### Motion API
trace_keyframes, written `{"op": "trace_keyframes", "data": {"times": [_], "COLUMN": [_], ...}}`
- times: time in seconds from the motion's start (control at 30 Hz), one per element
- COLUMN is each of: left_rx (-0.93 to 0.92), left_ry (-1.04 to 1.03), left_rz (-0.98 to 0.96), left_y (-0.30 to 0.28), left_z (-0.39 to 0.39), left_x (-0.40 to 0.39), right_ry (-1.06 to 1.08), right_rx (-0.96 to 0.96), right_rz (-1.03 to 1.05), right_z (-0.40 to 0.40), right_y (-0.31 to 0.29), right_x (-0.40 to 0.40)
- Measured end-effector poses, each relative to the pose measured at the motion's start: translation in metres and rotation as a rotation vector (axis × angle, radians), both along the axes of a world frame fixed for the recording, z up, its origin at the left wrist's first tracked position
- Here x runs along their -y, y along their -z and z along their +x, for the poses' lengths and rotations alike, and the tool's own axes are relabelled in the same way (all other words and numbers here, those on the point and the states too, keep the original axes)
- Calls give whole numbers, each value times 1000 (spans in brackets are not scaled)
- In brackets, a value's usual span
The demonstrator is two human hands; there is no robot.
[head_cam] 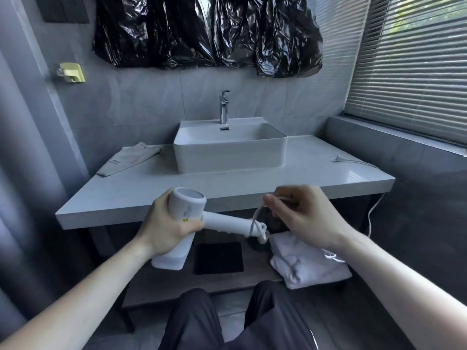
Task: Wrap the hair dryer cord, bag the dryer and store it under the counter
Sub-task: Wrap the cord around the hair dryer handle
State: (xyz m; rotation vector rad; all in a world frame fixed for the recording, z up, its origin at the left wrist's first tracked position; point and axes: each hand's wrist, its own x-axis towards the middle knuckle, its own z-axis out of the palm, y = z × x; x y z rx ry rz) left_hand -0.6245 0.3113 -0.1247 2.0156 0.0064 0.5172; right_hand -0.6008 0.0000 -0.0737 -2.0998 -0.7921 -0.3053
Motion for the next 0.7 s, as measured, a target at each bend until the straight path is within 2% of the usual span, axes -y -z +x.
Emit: {"op": "trace_keyframes", "data": {"times": [0.27,0.47,0.53,0.6,0.7], "left_rx": [-8,-95,-101,-103,-106], "left_ry": [150,295,320,328,304], "left_rz": [-40,-210,-290,-360,-448], "left_y": [-15,-23,-26,-27,-26], "left_z": [-18,-30,-33,-35,-37], "left_x": [10,17,15,12,7], "right_ry": [77,77,88,68,-37], "right_rx": [-36,-108,-196,-364,-595], "right_rz": [123,165,225,300,274], "right_z": [45,60,66,69,64], "right_y": [-10,-4,2,9,26], "right_x": [4,-2,-4,-5,-2]}}
